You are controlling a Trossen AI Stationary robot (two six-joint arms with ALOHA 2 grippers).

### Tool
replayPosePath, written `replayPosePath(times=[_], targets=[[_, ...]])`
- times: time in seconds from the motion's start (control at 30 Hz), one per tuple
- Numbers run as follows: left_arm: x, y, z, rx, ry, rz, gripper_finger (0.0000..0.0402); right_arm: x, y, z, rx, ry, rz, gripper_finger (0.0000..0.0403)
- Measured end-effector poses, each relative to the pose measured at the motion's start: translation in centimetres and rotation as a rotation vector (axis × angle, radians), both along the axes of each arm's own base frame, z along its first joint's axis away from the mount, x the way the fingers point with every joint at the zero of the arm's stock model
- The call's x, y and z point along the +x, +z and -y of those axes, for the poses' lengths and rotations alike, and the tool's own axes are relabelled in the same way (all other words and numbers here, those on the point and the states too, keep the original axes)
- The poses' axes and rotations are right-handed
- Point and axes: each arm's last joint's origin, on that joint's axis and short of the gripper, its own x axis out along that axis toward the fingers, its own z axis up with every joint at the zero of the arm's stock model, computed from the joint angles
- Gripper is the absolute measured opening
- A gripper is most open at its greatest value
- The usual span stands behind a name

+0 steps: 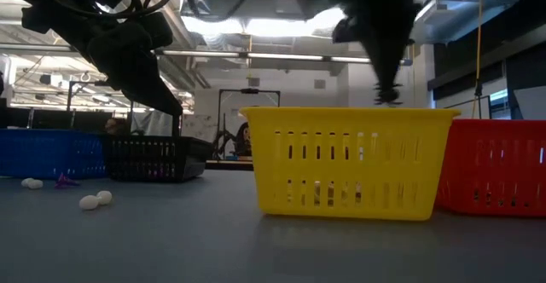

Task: Sort Halloween decoration
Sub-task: Put the spider toy into the red bin

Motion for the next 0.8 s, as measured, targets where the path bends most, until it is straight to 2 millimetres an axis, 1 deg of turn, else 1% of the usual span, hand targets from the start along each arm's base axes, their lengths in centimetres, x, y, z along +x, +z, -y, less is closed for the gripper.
replayPosePath(times=[0.17,0.43,0.57,0.67,0.8], targets=[[0.0,0.0,0.0,0.0,0.0,0.0,0.0086,-0.9,0.0,-2.7,-0.01,0.068,-0.004,0.0],[0.0,0.0,0.0,0.0,-0.001,0.0,0.0086,-1.9,0.0,-5.2,-0.05,0.093,0.005,0.0],[0.0,0.0,0.0,-0.001,-0.002,-0.001,0.0086,-2.3,0.0,-5.7,-0.055,0.111,-0.006,0.0],[0.0,0.0,0.0,-0.002,-0.002,0.0,0.0086,-2.9,0.1,-5.7,-0.078,0.11,-0.061,0.0],[0.0,0.0,0.0,-0.004,-0.003,0.0,0.0086,-2.7,-0.3,-5.7,-0.08,0.095,-0.043,0.0]])
